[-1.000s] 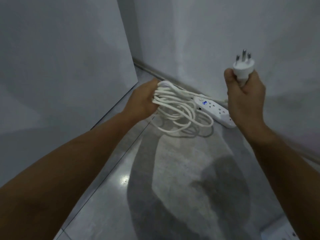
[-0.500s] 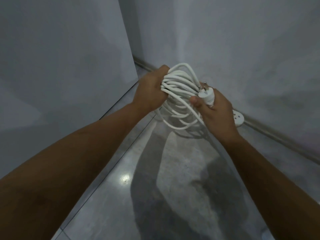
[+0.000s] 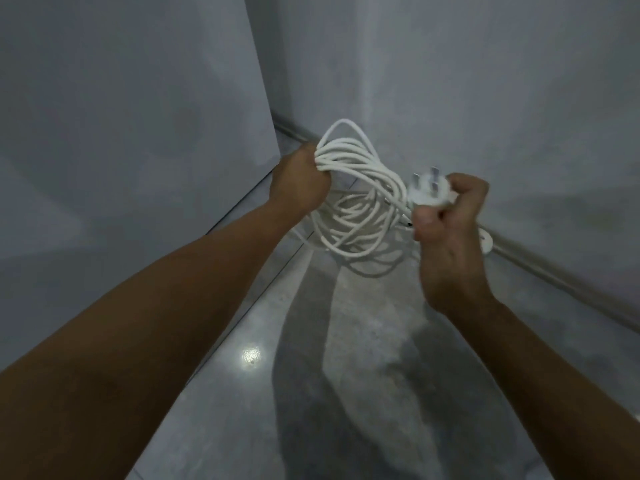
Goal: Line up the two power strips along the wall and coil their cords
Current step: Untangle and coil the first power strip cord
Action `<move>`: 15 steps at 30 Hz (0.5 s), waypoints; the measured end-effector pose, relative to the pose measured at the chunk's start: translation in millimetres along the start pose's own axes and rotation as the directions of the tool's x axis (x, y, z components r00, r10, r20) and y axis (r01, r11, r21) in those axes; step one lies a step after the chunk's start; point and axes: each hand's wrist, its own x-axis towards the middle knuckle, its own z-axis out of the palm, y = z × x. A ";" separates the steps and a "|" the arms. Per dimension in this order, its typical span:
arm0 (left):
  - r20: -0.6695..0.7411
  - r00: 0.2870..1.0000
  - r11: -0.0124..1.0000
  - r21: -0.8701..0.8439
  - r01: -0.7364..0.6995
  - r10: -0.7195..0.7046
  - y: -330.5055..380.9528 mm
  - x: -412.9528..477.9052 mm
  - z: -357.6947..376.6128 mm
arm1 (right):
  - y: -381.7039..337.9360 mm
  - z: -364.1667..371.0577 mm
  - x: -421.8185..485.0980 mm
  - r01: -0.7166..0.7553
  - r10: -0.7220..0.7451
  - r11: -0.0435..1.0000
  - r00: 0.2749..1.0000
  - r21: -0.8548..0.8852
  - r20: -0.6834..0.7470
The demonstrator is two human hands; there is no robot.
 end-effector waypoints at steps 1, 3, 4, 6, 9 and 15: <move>0.007 1.000 0.999 0.035 0.001 -0.002 3.3 1.9 0.5 | -1.9 4.1 -1.0 -0.014 0.015 0.999 0.999 -0.032 0.035; 0.017 1.000 0.994 0.108 0.000 -0.002 6.9 5.4 1.2 | -4.0 13.2 -0.6 -0.010 0.018 0.992 0.998 -0.123 0.067; 0.025 1.000 0.992 0.127 0.005 -0.008 8.1 6.8 1.5 | -3.5 17.2 0.5 0.013 0.004 0.980 0.997 -0.200 0.083; 0.060 0.998 0.991 0.130 0.023 -0.031 10.5 7.4 2.0 | 2.7 24.4 2.3 0.061 -0.010 0.929 0.990 -0.366 0.139; 0.049 0.996 0.994 0.076 0.072 -0.076 12.3 7.4 2.8 | 14.1 31.3 2.5 0.038 0.055 0.870 0.983 -0.491 0.173; 0.042 0.993 0.992 0.061 0.106 -0.109 18.0 2.3 2.2 | 28.4 40.3 11.4 -0.090 0.130 0.784 0.991 -0.614 0.020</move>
